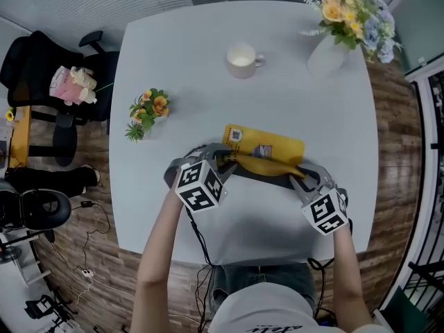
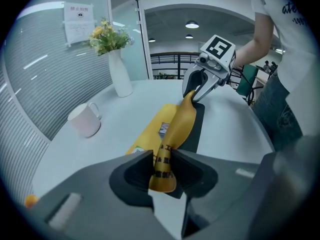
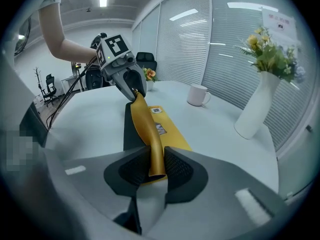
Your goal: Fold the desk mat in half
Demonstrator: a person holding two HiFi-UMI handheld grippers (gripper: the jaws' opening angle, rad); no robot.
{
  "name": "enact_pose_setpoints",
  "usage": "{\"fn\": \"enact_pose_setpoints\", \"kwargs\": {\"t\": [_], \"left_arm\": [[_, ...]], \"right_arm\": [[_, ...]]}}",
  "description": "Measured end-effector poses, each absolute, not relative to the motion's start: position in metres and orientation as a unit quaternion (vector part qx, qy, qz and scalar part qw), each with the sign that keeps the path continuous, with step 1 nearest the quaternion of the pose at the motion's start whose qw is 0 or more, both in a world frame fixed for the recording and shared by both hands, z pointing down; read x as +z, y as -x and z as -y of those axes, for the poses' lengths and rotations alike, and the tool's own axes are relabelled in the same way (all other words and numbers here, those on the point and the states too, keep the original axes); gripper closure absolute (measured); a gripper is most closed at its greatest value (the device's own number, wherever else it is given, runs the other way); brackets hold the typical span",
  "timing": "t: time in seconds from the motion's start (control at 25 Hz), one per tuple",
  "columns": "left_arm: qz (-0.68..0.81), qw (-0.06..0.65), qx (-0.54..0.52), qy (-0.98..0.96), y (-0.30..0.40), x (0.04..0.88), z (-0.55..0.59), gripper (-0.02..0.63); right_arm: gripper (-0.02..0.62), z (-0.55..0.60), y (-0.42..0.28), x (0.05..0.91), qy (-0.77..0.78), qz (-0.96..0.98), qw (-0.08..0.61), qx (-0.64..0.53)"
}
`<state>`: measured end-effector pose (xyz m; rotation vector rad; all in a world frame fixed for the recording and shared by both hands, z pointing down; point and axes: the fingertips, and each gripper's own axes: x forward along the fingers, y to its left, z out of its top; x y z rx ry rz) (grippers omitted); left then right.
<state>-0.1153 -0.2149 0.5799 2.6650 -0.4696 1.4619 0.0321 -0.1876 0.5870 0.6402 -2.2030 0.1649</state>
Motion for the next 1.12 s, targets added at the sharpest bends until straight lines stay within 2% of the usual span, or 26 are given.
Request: {"fn": "enact_pose_setpoints", "kwargs": {"t": [0.76, 1.0, 1.12], "left_arm": [[0.209, 0.105, 0.432, -0.871, 0.106, 0.612, 0.249, 0.454], [0.228, 0.082, 0.456, -0.857, 0.11, 0.62, 0.259, 0.456], [0.245, 0.087, 0.447, -0.856, 0.111, 0.62, 0.264, 0.456]], "right_arm": [[0.454, 0.217, -0.035, 0.621, -0.296, 0.863, 0.375, 0.167], [0.439, 0.223, -0.03, 0.626, -0.309, 0.853, 0.387, 0.165], [0.458, 0.228, -0.034, 0.626, -0.321, 0.849, 0.389, 0.159]]}}
